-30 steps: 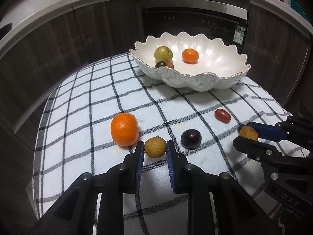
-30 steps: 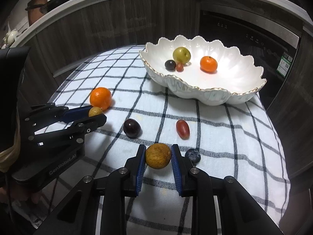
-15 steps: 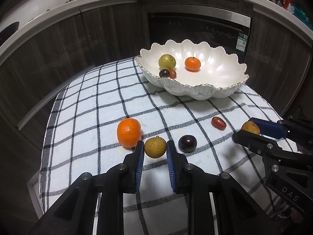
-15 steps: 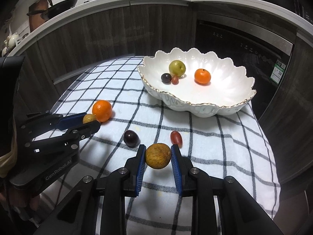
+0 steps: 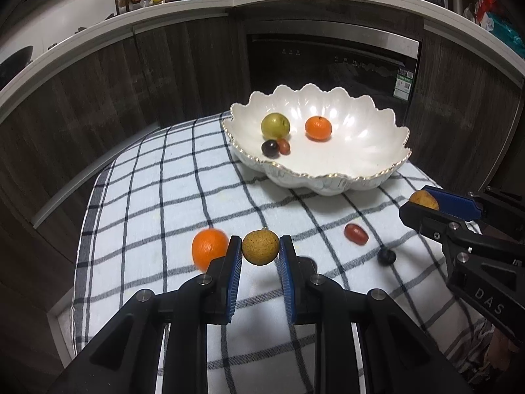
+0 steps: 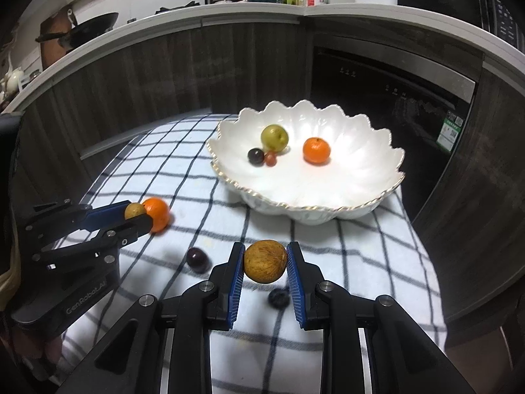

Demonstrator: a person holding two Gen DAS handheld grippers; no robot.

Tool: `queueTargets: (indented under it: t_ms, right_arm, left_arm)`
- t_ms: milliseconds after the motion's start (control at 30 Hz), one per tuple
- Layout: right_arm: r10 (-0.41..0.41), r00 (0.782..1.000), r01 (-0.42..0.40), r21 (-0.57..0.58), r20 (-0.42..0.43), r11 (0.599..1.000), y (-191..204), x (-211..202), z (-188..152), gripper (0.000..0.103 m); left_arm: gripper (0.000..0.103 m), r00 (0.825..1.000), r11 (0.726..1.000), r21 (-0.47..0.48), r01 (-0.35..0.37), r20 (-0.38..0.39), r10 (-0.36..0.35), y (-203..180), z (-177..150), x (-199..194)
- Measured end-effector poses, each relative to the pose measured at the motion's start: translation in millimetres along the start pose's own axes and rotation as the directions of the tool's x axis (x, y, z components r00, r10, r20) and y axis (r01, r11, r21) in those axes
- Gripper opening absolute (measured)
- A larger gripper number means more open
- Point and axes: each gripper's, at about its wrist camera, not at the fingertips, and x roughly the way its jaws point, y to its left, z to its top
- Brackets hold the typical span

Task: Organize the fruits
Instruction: 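Carry the brown and tan fruits over the white bowl and release both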

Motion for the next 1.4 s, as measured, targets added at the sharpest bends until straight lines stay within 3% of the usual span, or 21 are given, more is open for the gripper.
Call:
queueTargets:
  t_ms: [433,1400]
  right_arm:
    - [-0.055,0.998,0.053,0.035,0.040,0.998,-33,0,27,0.027]
    - [-0.107,0.993,0.101,0.103,0.056,0.990,-87,33,67,0.027]
  left_arm:
    - [0.024,0.999,1.000,0.013,0.023,0.032,-0.024,-16,39,10]
    - [0.024,0.999,0.998,0.033,0.051,0.014,-0.052,-35,93,63]
